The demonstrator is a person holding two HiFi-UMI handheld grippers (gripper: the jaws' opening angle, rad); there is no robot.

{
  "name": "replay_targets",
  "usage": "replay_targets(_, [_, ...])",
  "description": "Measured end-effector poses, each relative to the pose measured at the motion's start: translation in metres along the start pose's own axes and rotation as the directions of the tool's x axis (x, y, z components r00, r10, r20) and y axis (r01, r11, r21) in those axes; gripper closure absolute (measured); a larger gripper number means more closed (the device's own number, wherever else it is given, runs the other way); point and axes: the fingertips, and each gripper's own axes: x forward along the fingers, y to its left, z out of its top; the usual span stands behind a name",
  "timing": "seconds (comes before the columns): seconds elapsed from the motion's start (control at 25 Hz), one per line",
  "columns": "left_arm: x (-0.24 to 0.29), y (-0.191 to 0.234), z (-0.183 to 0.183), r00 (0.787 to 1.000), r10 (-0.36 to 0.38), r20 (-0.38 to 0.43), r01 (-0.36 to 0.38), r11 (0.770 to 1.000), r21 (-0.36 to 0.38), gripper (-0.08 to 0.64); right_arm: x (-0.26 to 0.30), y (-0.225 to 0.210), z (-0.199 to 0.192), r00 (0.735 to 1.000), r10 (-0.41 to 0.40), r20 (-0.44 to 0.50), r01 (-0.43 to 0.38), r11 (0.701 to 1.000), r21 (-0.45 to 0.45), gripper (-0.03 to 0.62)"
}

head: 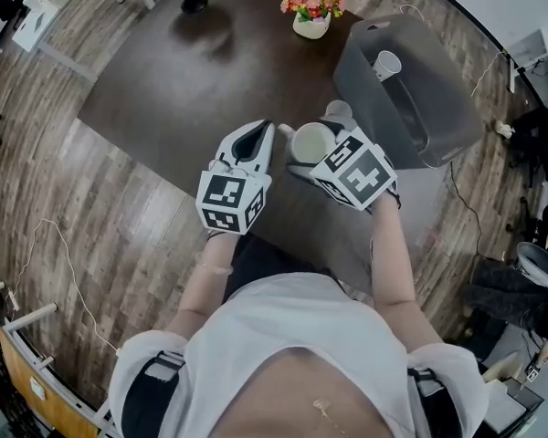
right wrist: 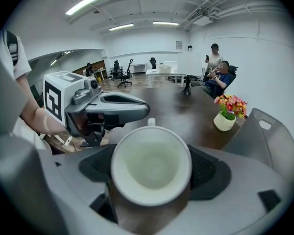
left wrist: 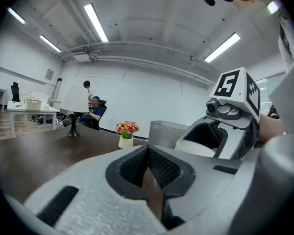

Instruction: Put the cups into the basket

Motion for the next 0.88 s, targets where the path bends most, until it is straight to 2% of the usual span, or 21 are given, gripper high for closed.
replay_targets(0.44, [0.015, -0.048, 0.012, 0.994, -0.107, -0.002, 0.107, 0.994, 0.035, 0.549, -0.04, -0.007, -0.035, 0.997, -0.072, 0.016, 0.07, 0.994, 0.08, 0.179])
replay_targets(0.88, [0.047, -0.13, 0.006, 0.964, -0.262, -0.034, 0.264, 0.962, 0.064, 0.549, -0.087, -0.018, -0.106, 0.987, -0.158, -0.016, 0.158, 0.967, 0.198, 0.179])
